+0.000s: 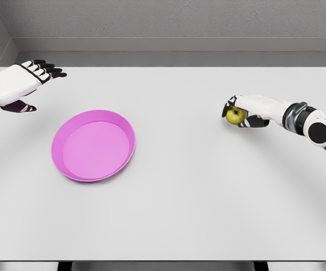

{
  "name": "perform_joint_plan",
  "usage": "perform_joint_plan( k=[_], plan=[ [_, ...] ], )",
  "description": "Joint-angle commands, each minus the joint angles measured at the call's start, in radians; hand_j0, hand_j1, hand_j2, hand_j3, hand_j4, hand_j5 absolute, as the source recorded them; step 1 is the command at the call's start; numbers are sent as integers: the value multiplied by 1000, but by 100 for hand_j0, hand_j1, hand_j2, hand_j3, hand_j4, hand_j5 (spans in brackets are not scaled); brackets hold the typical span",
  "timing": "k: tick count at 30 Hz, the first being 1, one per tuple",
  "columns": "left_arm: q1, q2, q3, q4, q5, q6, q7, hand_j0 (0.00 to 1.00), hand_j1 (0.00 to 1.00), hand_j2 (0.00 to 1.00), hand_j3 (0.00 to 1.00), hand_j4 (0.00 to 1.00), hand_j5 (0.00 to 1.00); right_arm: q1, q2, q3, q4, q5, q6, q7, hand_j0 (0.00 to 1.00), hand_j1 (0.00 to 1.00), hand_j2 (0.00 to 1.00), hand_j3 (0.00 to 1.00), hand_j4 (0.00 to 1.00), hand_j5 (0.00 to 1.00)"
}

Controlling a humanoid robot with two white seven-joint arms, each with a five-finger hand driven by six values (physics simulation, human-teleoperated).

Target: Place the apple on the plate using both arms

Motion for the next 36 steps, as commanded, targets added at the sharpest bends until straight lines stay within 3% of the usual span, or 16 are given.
perform_joint_plan(
  k=[1, 15, 36],
  plan=[
    [0, 2, 1, 0, 6, 0, 1, 100, 100, 100, 100, 100, 100, -2, -2, -1, -10, 0, -1, 0, 41, 41, 41, 41, 41, 41],
    [0, 5, 1, 0, 6, 0, 1, 100, 100, 100, 100, 100, 100, 9, 38, 5, -153, 0, -9, 43, 40, 40, 40, 40, 40, 40],
    [3, 5, -4, -2, 9, 0, 2, 100, 100, 100, 100, 100, 100, 2, 195, 74, -159, 0, -15, 45, 41, 41, 41, 41, 41, 41]
  ],
)
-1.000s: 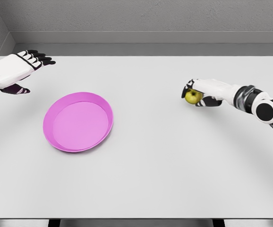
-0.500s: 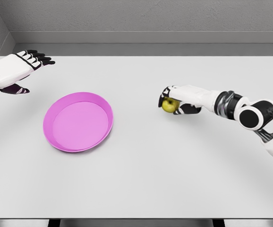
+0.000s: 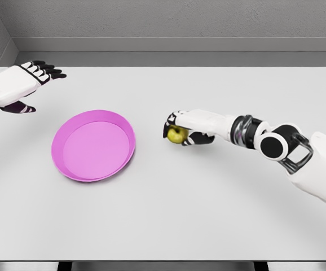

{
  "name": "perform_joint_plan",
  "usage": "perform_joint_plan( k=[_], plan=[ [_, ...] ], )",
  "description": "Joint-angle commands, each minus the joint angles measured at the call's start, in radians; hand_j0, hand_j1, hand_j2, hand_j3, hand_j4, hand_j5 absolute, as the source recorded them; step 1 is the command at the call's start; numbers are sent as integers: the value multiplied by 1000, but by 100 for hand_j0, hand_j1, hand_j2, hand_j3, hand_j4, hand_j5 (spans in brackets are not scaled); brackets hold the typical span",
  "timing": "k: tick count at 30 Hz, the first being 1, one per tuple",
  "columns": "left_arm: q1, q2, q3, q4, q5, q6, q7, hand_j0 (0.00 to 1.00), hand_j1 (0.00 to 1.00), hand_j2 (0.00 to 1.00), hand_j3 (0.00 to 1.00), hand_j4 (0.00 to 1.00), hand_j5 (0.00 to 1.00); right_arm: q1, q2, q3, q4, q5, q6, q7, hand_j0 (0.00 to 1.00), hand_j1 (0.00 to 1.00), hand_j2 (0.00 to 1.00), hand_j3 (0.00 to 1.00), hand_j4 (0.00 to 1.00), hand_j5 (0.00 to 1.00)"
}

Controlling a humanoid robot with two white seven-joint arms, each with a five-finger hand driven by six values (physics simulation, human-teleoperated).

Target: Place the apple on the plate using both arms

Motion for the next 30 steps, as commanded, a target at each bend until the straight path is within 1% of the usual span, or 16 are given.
perform_joint_plan(
  k=[1, 6, 7, 8, 9, 10, 19, 21, 22, 25, 27, 29, 30],
  plan=[
    [0, 2, -2, -1, 8, 0, 2, 100, 100, 100, 100, 100, 100, 0, 17, 11, 0, 0, -1, 1, 41, 41, 41, 41, 41, 41],
    [-2, 2, -4, -1, 10, 0, 2, 100, 100, 100, 100, 100, 100, 0, 17, 13, 0, 0, -1, 0, 41, 41, 41, 41, 41, 41],
    [-2, 3, -4, 0, 10, 0, 2, 100, 100, 100, 100, 100, 100, 0, 17, 13, 0, -1, 1, 0, 44, 44, 44, 44, 44, 44],
    [-2, 3, -4, 0, 10, 0, 2, 100, 100, 100, 100, 100, 100, -2, 19, 13, 3, -1, 11, -2, 67, 67, 67, 67, 67, 67],
    [-2, 3, -4, 0, 10, 0, 2, 100, 100, 100, 100, 100, 100, -2, 19, 13, 3, -1, 13, -3, 88, 88, 88, 88, 88, 88],
    [-3, 3, -4, 0, 10, 0, 2, 100, 100, 100, 100, 100, 100, -2, 19, 11, 3, -1, 11, -3, 100, 100, 100, 100, 100, 100],
    [-2, 2, -1, -1, 10, 0, 2, 100, 100, 100, 100, 100, 100, 0, 16, 7, 3, -1, 10, -3, 100, 100, 100, 100, 100, 100],
    [-2, 3, -1, -6, 8, 0, 2, 100, 100, 100, 100, 100, 100, -2, 1, -6, 7, 0, 10, -3, 100, 100, 100, 100, 100, 100],
    [-3, 3, 1, -6, 8, 0, 2, 100, 100, 100, 100, 100, 100, 0, -2, -35, 7, -1, 8, -3, 100, 100, 100, 100, 100, 100],
    [-5, 3, 4, -3, 7, 0, 0, 100, 100, 100, 100, 100, 100, 5, -48, -99, 6, 0, 4, -3, 100, 100, 100, 100, 100, 100],
    [-2, 3, 4, -4, 8, 0, 2, 100, 100, 100, 100, 100, 100, 15, -93, -173, 7, 0, 1, -3, 100, 100, 100, 100, 100, 100],
    [0, 2, 2, -6, 8, 0, 2, 100, 100, 100, 100, 100, 100, 20, -118, -233, 13, 0, 1, -3, 100, 100, 100, 100, 100, 100],
    [0, 2, 1, -7, 8, 0, 2, 100, 100, 100, 100, 100, 100, 26, -127, -248, 13, 0, 2, -3, 100, 100, 100, 100, 100, 100]
  ],
)
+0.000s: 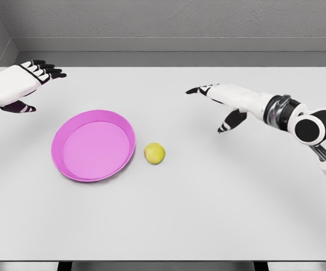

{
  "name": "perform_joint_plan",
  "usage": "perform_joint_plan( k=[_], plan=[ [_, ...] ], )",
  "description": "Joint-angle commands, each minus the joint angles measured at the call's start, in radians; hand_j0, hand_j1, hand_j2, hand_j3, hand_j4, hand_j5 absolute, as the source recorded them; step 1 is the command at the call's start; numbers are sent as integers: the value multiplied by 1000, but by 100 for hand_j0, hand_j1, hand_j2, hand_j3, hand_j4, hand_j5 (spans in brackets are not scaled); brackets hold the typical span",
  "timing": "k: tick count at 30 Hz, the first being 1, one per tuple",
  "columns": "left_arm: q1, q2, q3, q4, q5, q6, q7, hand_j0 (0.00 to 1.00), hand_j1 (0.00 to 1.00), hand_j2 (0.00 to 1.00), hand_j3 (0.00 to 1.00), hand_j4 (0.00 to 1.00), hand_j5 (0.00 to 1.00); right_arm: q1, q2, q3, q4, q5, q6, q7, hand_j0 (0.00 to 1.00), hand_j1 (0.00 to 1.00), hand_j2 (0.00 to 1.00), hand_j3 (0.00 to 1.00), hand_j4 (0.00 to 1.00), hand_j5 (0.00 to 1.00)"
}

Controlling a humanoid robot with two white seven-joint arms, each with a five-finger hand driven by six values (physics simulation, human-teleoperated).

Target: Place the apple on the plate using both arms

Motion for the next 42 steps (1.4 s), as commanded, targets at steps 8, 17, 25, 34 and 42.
perform_joint_plan(
  k=[8, 17, 25, 34, 42],
  plan=[
    [3, 1, -5, -20, 8, 0, 1, 100, 100, 100, 100, 100, 100, 29, -127, -180, 28, -4, -65, 0, 100, 100, 100, 100, 100, 100],
    [0, -10, -12, -51, 31, 0, 0, 100, 100, 100, 100, 100, 100, 115, -191, -275, 152, -4, -292, -5, 100, 100, 100, 100, 100, 100],
    [-75, -75, -181, -273, 106, 0, -119, 100, 100, 100, 100, 100, 100, 130, -203, -276, 159, -12, -357, -4, 100, 100, 100, 100, 100, 100],
    [-173, -184, -344, -322, 41, 0, -181, 100, 100, 100, 100, 100, 100, 144, -219, -276, 158, -12, -358, -2, 100, 100, 100, 100, 100, 100],
    [-187, -231, -387, -322, 47, 0, -180, 100, 100, 100, 100, 100, 100, 212, -219, -370, 149, -12, -366, -2, 100, 100, 100, 100, 100, 100]
  ],
)
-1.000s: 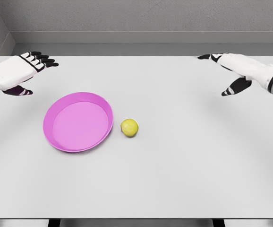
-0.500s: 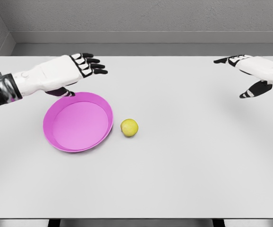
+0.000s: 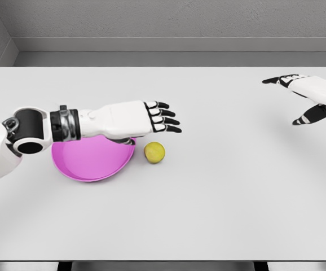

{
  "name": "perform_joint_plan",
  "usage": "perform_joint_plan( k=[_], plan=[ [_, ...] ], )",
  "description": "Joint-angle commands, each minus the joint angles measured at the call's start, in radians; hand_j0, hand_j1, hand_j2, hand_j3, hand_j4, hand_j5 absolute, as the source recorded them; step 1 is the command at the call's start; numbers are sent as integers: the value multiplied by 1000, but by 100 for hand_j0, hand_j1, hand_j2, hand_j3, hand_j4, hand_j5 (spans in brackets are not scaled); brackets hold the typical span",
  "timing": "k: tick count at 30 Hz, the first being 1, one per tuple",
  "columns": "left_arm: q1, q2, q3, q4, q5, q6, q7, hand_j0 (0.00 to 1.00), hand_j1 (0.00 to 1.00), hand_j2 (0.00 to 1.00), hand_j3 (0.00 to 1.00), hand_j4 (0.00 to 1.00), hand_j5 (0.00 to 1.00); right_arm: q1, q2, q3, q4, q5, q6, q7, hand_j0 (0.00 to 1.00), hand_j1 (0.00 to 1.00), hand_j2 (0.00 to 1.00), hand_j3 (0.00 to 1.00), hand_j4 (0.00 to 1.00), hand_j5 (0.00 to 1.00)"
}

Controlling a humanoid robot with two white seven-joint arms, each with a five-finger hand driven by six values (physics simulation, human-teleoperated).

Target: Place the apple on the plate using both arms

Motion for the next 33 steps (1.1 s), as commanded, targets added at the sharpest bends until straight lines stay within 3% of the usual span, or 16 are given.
perform_joint_plan(
  k=[1, 4, 9, 24, 27, 33],
  plan=[
    [0, -16, -18, 1, 6, 1, 0, 100, 100, 100, 100, 100, 100, 0, -3, -28, -10, -4, -2, -1, 100, 100, 100, 100, 100, 100],
    [-3, -18, -39, 6, -1, 1, -11, 100, 100, 100, 100, 100, 100, 2, -3, -27, -14, -4, -2, -1, 100, 100, 100, 100, 100, 100],
    [-3, -19, -65, 3, -4, 1, -138, 100, 100, 100, 100, 100, 100, 0, -3, -27, -14, -4, 0, -1, 100, 100, 100, 100, 100, 100],
    [-58, -84, -74, 35, -69, 1, -146, 100, 100, 100, 100, 100, 100, 2, -5, -25, -30, -4, -2, -1, 100, 100, 100, 100, 100, 100],
    [-61, -91, -76, 38, -70, 1, -196, 100, 100, 100, 100, 100, 100, 15, -6, -27, -30, -4, -3, -1, 100, 100, 100, 100, 100, 100],
    [-66, -107, -79, 69, -77, 1, -238, 100, 100, 100, 100, 100, 100, 23, 4, -110, -19, -4, 3, -1, 100, 100, 100, 100, 100, 100]
  ],
)
